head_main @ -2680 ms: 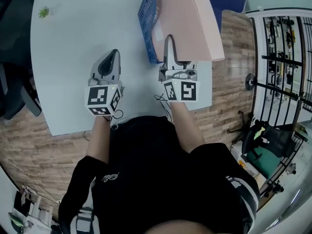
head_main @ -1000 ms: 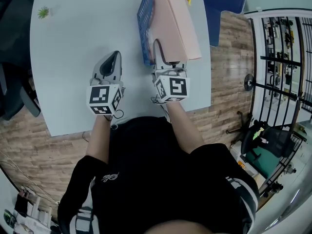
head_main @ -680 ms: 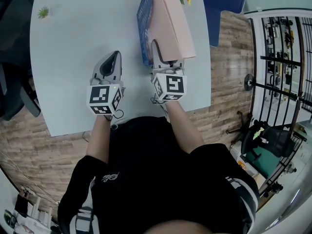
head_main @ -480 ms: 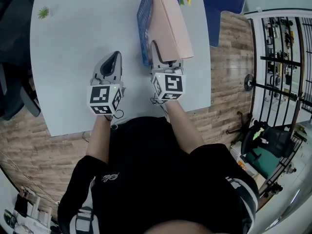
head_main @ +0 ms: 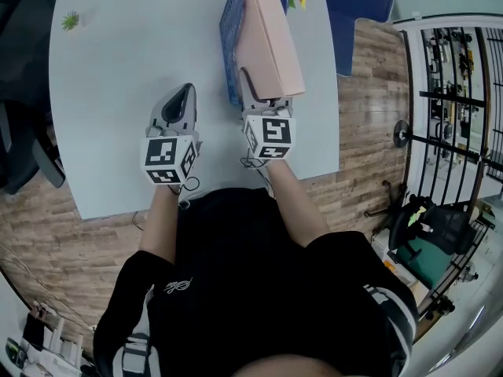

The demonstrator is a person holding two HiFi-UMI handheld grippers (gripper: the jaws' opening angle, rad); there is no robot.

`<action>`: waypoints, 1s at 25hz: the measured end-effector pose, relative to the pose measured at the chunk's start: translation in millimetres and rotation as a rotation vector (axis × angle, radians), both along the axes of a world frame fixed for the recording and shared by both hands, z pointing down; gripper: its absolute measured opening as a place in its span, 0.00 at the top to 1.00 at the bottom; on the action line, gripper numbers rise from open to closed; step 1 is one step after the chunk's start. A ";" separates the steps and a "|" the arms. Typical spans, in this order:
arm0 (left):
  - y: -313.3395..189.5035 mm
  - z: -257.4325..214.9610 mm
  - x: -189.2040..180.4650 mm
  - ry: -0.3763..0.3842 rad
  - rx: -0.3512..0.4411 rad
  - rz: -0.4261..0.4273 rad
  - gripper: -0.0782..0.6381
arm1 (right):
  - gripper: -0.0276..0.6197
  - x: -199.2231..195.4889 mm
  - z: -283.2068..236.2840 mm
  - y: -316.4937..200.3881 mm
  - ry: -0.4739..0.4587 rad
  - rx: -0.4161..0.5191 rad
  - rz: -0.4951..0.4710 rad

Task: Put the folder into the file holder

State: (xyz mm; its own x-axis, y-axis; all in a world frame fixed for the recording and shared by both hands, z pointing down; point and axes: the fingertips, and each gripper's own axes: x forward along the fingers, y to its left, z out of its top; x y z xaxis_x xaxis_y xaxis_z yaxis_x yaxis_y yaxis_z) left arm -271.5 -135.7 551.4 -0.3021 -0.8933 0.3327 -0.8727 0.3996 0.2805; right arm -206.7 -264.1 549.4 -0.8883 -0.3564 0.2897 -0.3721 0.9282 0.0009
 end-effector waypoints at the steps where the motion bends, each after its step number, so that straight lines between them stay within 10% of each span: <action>1: 1.0 0.0 1.4 0.000 0.000 -0.001 0.89 | 0.62 0.2 0.7 0.9 0.004 -0.005 -0.004; 25: 37.7 14.9 79.5 0.012 -0.059 -0.069 0.89 | 0.40 58.6 13.0 44.7 0.060 -0.066 -0.167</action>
State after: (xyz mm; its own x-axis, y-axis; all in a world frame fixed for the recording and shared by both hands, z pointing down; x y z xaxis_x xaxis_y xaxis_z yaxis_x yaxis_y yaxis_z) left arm -192.0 -98.0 566.4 -0.3577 -0.8496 0.3876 -0.8395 0.4743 0.2650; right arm -148.0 -219.4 562.4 -0.9138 -0.1840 0.3620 -0.2141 0.9758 -0.0444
